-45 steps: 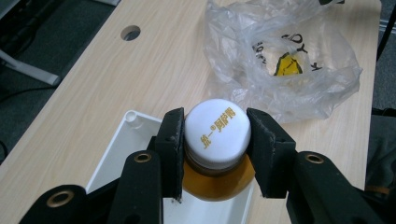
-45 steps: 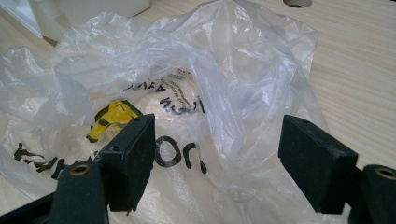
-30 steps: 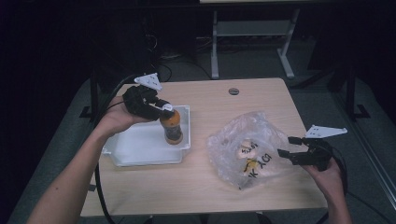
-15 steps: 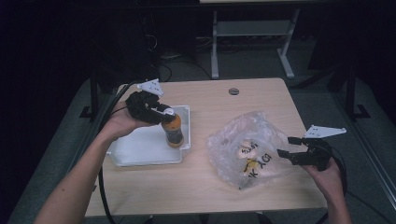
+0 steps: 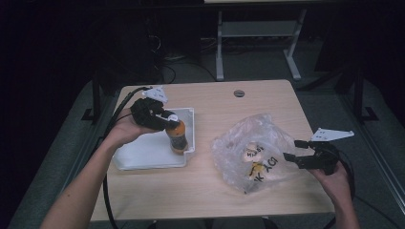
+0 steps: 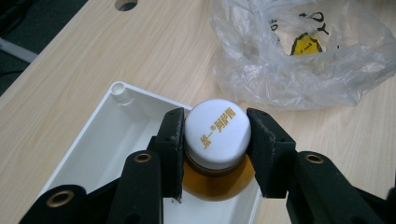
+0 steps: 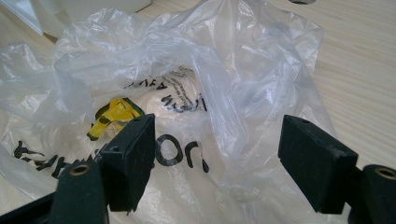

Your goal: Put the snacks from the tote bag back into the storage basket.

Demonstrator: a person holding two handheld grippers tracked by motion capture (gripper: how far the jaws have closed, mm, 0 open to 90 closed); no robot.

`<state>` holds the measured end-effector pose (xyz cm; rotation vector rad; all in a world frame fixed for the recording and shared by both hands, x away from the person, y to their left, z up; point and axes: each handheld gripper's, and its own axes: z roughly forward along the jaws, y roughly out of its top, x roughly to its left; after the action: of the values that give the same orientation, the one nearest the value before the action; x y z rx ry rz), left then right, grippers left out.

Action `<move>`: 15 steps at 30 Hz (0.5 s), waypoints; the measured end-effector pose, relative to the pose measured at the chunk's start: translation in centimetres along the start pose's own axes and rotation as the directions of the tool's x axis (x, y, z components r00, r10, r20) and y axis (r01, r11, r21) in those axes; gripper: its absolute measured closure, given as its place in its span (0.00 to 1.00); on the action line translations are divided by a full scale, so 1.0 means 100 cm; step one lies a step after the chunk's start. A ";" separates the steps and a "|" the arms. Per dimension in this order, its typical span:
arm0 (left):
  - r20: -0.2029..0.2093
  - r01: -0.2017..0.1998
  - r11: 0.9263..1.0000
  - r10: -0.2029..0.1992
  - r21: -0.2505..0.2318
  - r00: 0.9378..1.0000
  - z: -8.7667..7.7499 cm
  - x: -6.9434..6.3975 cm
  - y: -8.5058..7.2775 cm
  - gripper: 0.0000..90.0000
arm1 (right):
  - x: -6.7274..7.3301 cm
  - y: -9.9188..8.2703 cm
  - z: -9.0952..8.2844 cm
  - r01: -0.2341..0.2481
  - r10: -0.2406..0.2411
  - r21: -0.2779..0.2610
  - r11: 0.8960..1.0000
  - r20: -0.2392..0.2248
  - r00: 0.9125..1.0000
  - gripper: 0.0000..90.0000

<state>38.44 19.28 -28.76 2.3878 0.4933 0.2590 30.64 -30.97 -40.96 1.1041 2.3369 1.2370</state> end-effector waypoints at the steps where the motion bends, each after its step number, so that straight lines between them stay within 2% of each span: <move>1: 0.003 -0.003 1.000 0.003 0.009 1.000 0.000 0.000 0.000 0.66 | 0.000 0.000 0.000 -0.001 0.001 0.000 1.000 0.000 1.000 0.30; 5: 0.004 0.009 1.000 -0.009 0.011 1.000 0.005 0.001 -0.003 0.66 | 0.000 0.000 -0.001 0.004 -0.003 -0.003 1.000 0.001 1.000 0.30; 15: 0.006 0.009 1.000 -0.009 0.013 1.000 0.010 0.001 -0.008 0.66 | 0.001 0.000 0.002 0.005 -0.005 0.002 1.000 -0.003 1.000 0.30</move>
<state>38.57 19.29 -30.04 2.3978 0.5042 0.2453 30.67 -30.82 -41.05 1.0976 2.3419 1.2361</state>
